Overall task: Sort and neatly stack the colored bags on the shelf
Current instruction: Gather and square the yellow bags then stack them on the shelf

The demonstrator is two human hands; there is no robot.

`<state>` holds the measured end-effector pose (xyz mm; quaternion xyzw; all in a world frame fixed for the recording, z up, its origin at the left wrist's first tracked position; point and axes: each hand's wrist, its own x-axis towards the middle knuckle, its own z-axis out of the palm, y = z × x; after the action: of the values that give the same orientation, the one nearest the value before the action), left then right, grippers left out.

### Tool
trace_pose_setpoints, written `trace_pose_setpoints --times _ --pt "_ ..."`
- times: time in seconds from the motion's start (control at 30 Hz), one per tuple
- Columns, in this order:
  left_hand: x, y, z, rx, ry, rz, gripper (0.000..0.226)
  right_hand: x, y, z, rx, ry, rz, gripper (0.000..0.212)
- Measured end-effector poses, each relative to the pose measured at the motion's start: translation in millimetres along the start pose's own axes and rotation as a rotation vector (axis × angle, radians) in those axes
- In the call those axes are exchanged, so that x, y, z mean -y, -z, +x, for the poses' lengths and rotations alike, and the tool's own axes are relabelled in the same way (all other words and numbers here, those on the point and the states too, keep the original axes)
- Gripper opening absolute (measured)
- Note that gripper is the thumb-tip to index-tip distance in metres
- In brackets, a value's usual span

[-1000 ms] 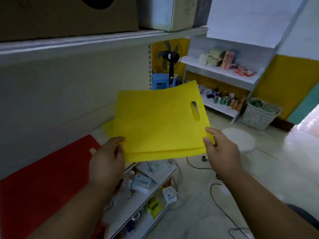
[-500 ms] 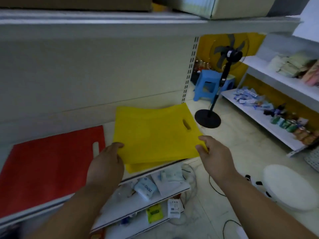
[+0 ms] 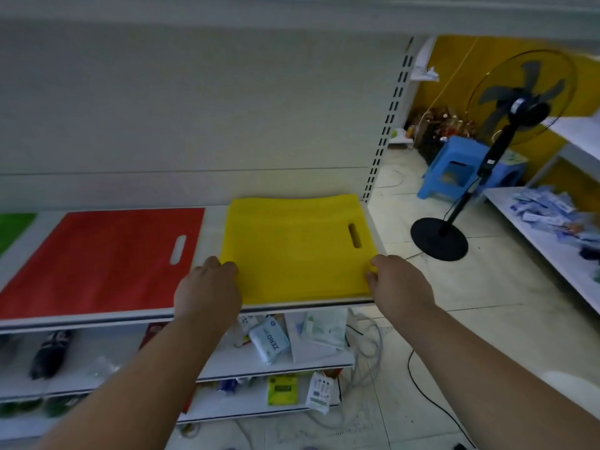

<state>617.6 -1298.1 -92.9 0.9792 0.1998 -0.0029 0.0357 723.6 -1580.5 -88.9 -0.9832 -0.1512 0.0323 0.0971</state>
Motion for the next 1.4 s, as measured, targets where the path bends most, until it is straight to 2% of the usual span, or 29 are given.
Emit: trace_pose_setpoints --times 0.17,0.27,0.37,0.47,0.6,0.77,0.93,1.03,1.2,1.4 --pt "-6 1 0 -0.054 0.003 0.074 0.026 7 10 2 -0.048 0.035 -0.164 0.019" --pt "-1 4 -5 -0.127 -0.012 -0.003 0.026 27 18 -3 -0.059 0.114 -0.156 0.025" --pt "17 8 -22 -0.18 -0.043 -0.16 0.029 71 24 -11 -0.097 0.257 -0.099 0.032" --pt "58 12 -49 -0.227 -0.03 -0.211 0.029 137 25 -22 -0.121 0.381 -0.068 0.04" --pt "158 22 -96 -0.279 0.092 -0.146 0.024 258 15 -45 -0.186 0.558 -0.011 0.042" --pt "322 38 -177 -0.321 0.298 -0.04 0.039 435 -2 -93 -0.197 0.742 0.091 0.047" --pt "460 61 -266 -0.327 0.522 0.014 0.027 596 -18 -144 -0.152 0.941 0.227 0.057" --pt "522 70 -303 -0.329 0.659 -0.013 0.027 674 -25 -169 -0.121 1.039 0.272 0.053" --pt "622 64 -320 -0.362 0.796 -0.007 0.029 791 -48 -188 -0.091 1.17 0.264 0.047" --pt "749 73 -311 -0.377 0.878 -0.024 0.034 939 -78 -179 -0.04 1.245 0.323 0.047"
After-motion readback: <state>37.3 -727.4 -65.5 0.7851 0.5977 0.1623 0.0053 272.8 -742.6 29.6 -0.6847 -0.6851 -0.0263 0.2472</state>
